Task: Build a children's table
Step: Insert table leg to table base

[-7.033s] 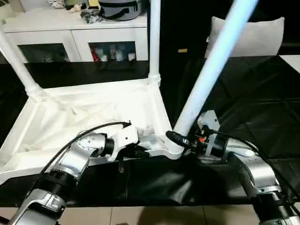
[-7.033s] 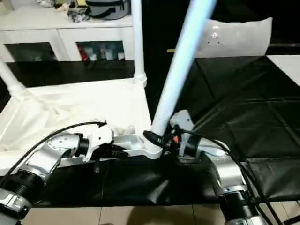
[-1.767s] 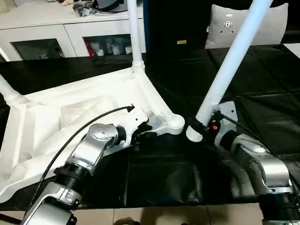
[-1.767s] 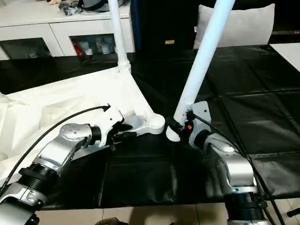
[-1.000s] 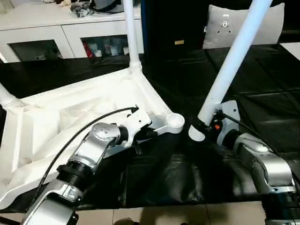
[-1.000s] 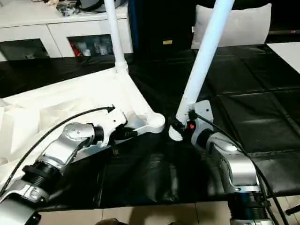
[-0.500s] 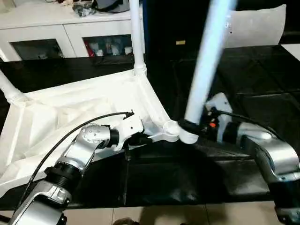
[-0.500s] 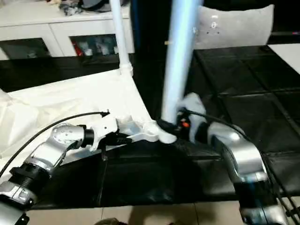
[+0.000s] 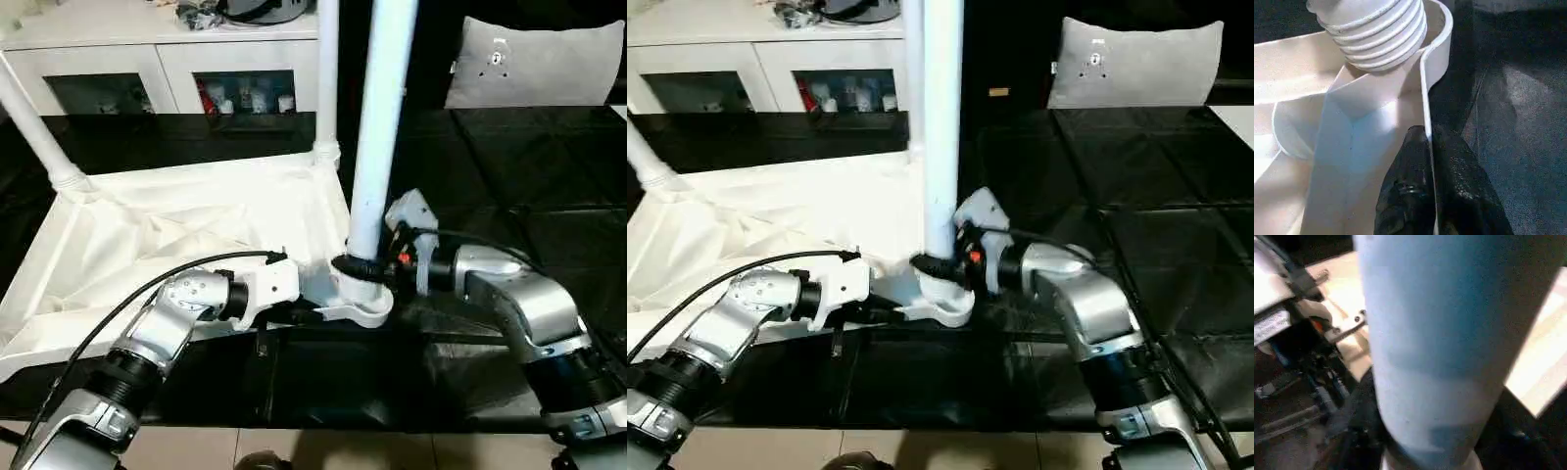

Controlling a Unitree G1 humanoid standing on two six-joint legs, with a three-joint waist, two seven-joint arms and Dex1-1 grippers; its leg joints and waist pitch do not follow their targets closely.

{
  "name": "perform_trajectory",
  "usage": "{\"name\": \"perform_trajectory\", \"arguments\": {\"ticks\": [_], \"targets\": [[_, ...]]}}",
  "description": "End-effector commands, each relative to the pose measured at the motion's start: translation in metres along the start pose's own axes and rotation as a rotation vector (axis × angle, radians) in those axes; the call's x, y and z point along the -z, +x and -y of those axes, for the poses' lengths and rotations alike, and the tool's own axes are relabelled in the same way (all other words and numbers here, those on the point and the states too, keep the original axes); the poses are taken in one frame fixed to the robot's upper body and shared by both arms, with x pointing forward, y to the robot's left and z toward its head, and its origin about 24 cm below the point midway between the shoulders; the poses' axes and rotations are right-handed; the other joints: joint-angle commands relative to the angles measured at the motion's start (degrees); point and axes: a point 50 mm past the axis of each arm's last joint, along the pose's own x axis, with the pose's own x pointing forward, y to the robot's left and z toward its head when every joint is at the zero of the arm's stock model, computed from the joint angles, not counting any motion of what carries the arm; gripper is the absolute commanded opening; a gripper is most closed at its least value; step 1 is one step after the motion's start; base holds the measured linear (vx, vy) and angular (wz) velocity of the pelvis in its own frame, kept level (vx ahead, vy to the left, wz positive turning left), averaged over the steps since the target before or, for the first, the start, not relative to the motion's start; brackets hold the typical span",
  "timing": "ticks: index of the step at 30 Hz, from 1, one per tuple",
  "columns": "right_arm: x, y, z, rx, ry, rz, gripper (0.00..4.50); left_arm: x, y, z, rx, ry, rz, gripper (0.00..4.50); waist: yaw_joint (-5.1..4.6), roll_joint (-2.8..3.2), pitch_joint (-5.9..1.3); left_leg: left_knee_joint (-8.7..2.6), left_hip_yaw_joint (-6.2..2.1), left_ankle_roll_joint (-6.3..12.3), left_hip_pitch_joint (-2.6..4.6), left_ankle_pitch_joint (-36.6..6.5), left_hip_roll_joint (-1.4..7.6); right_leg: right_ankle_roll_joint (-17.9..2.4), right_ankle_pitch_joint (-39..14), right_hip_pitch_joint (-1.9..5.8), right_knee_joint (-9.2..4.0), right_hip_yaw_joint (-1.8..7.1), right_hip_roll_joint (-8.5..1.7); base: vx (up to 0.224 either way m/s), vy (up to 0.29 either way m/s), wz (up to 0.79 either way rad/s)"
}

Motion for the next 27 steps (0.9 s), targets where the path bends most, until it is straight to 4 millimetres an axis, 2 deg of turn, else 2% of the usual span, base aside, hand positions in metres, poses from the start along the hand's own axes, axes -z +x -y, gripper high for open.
{"name": "perform_trajectory", "arguments": {"ticks": [1,2,4,5,9,12,16,17,21,27], "targets": [[0.0047,-0.0016,-0.0013,-0.004,0.006,-0.023,1.9,-0.0002,0.0018,0.0028,0.041,0.026,-0.012,0.0,-0.28,-0.78,-4.02,-4.3,-2.7,3.55,0.73,-0.9,6.47,-6.2,-7.6,3.64,-3.79,5.53,-7.24,0.0,0.0,0.0],[0.0055,-0.0025,-0.0017,-0.004,0.009,-0.023,1.9,-0.0004,0.001,0.0023,0.037,0.018,-0.006,0.0,-0.26,-0.89,-4.02,-4.33,-2.71,3.47,0.76,-0.9,6.54,-6.0,-7.6,3.62,-3.84,5.56,-7.19,0.0,0.0,0.0],[0.0082,-0.0043,-0.0028,-0.003,0.015,-0.026,1.9,-0.0001,-0.0006,0.0015,0.035,0.005,0.001,0.0,-0.21,-0.45,-4.09,-4.28,-2.81,3.37,0.71,-0.9,6.54,-6.0,-6.9,3.61,-3.7,5.52,-7.19,0.0,0.0,0.0],[0.0094,-0.0047,-0.0035,-0.003,0.015,-0.027,1.9,0.0008,-0.0015,0.0011,0.033,0.005,-0.002,0.0,-0.3,-0.66,-4.11,-4.31,-2.81,3.43,0.75,-0.9,6.56,-6.1,-6.5,3.6,-3.76,5.49,-7.12,0.0,0.0,0.0],[0.0093,-0.0057,-0.004,0.001,0.025,-0.018,1.9,0.0036,-0.0028,-0.0006,0.019,-0.004,-0.013,0.0,-0.24,-0.66,-4.14,-4.24,-2.81,3.67,0.62,-0.8,6.46,-6.2,-5.7,3.7,-3.7,5.49,-7.15,0.0,0.0,0.0],[0.0089,-0.0078,-0.0061,-0.006,0.028,-0.012,1.9,0.0063,-0.004,-0.0018,0.007,-0.009,-0.02,0.0,-0.19,-0.57,-4.05,-4.3,-2.78,3.55,0.62,-1.9,6.39,-5.8,-7.6,3.73,-4.06,5.41,-7.11,0.0,0.0,0.0],[0.0111,-0.0101,-0.0069,-0.007,0.031,-0.018,1.9,0.0069,-0.0043,-0.0019,0.007,-0.013,-0.019,0.0,-0.3,-0.54,-3.78,-4.6,-2.87,2.63,0.78,-3.9,6.44,-4.8,-11.1,3.71,-4.55,5.37,-7.02,0.0,0.0,0.0],[0.0117,-0.0104,-0.0064,-0.003,0.03,-0.022,1.9,0.0069,-0.0044,-0.0019,0.008,-0.014,-0.019,0.0,-0.35,-0.36,-3.67,-4.69,-2.89,2.17,0.91,-5.1,6.44,-4.7,-12.4,3.7,-4.74,5.39,-7.12,0.0,0.0,0.0],[0.0131,-0.0105,-0.006,0.004,0.027,-0.032,1.9,0.0076,-0.0041,-0.0012,0.013,-0.013,-0.021,0.0,-0.75,-0.59,-3.61,-4.76,-2.87,1.74,0.85,-5.6,6.26,-4.5,-13.5,3.89,-4.94,5.4,-7.1,0.0,0.0,0.0],[0.0143,-0.0092,-0.0035,0.013,0.02,-0.045,1.9,0.0083,-0.0042,-0.0005,0.019,-0.013,-0.022,0.0,-1.17,-0.53,-3.62,-4.78,-2.92,1.94,0.9,-5.6,6.31,-4.9,-13.2,3.93,-4.92,5.42,-7.11,0.0,0.0,0.0]]}}
